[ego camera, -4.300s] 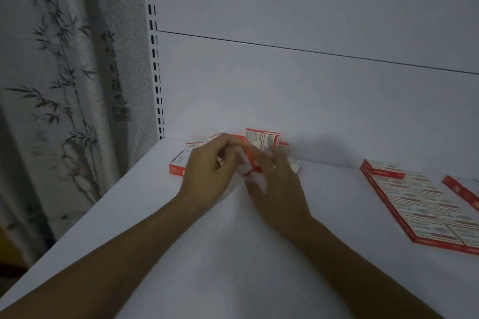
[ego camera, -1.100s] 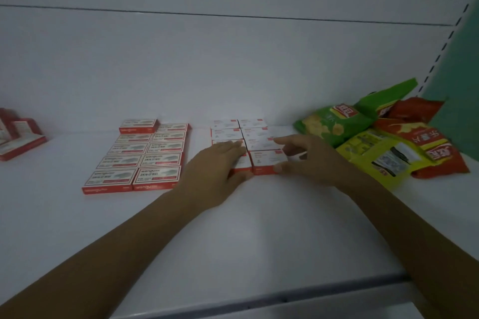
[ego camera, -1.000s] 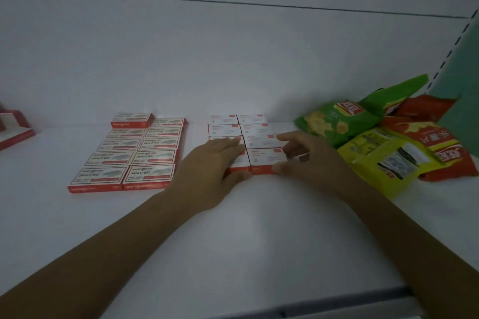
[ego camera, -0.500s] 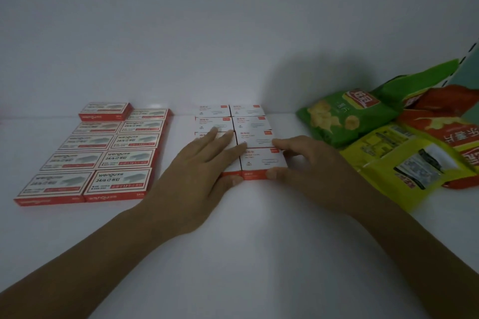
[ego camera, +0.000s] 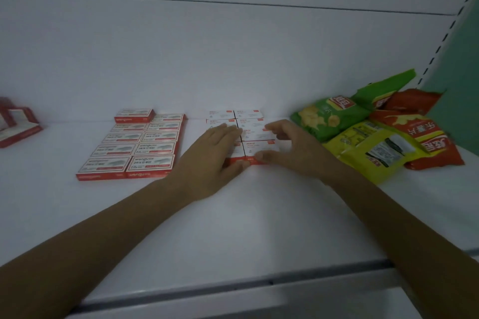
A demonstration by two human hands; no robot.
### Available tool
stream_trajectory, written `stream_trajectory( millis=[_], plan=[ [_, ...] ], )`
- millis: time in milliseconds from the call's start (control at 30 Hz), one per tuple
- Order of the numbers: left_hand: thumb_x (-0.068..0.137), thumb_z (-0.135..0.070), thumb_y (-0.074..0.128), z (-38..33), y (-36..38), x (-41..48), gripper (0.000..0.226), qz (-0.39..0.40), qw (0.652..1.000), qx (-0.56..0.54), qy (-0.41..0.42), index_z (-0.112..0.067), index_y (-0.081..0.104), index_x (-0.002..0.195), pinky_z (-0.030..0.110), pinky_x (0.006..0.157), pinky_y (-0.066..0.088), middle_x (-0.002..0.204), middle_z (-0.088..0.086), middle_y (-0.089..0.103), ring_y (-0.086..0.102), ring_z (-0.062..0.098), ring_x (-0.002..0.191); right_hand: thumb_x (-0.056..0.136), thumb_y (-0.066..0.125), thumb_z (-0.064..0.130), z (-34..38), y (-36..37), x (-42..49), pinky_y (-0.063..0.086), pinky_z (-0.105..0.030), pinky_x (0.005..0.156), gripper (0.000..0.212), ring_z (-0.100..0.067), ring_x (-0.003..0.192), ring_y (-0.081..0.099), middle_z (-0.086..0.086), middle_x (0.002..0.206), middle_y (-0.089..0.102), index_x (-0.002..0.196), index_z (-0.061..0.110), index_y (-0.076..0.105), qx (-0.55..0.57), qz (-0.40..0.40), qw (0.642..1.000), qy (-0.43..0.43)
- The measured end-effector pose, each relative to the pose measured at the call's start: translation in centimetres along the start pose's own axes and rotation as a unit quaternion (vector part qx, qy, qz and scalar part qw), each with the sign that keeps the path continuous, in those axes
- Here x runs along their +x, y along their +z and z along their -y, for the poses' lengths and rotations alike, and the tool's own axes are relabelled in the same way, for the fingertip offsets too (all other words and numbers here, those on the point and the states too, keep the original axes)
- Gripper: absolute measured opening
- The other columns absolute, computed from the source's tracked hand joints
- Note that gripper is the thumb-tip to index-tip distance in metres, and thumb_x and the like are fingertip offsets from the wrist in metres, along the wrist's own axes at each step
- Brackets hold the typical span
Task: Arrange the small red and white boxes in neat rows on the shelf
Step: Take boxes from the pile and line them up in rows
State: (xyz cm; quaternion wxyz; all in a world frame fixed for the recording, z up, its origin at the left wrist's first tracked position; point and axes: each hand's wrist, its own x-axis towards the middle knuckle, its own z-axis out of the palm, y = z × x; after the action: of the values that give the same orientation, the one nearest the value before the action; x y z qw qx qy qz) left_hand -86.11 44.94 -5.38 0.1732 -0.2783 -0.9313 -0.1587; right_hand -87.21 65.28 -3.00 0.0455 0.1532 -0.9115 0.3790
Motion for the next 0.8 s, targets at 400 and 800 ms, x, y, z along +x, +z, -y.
stream_trajectory(
  millis=[400, 800],
  plan=[
    [0.086, -0.054, 0.036, 4.6, -7.8, -6.2, 0.065, -0.014, 0.985, 0.169, -0.009, -0.013, 0.043, 0.136, 0.042, 0.103, 0.035, 0.139, 0.008, 0.048, 0.045, 0.027, 0.127, 0.079, 0.068, 0.035, 9.8, 4.5, 0.3, 0.036, -0.022, 0.091, 0.051, -0.005, 0.107, 0.045, 0.006, 0.124, 0.051, 0.125, 0.025, 0.047, -0.046, 0.023, 0.991, -0.127],
    [0.081, -0.057, 0.041, 17.0, -17.9, -20.9, 0.068, -0.026, 0.961, 0.200, -0.191, -0.020, 0.039, 0.138, 0.045, 0.102, 0.036, 0.143, 0.004, 0.043, 0.042, 0.027, 0.130, 0.084, 0.062, 0.042, 26.6, 20.7, 4.1, 0.040, -0.031, 0.094, 0.053, -0.017, 0.117, 0.047, 0.003, 0.135, 0.045, 0.130, 0.026, 0.042, -0.055, 0.099, 0.971, -0.213]
  ],
)
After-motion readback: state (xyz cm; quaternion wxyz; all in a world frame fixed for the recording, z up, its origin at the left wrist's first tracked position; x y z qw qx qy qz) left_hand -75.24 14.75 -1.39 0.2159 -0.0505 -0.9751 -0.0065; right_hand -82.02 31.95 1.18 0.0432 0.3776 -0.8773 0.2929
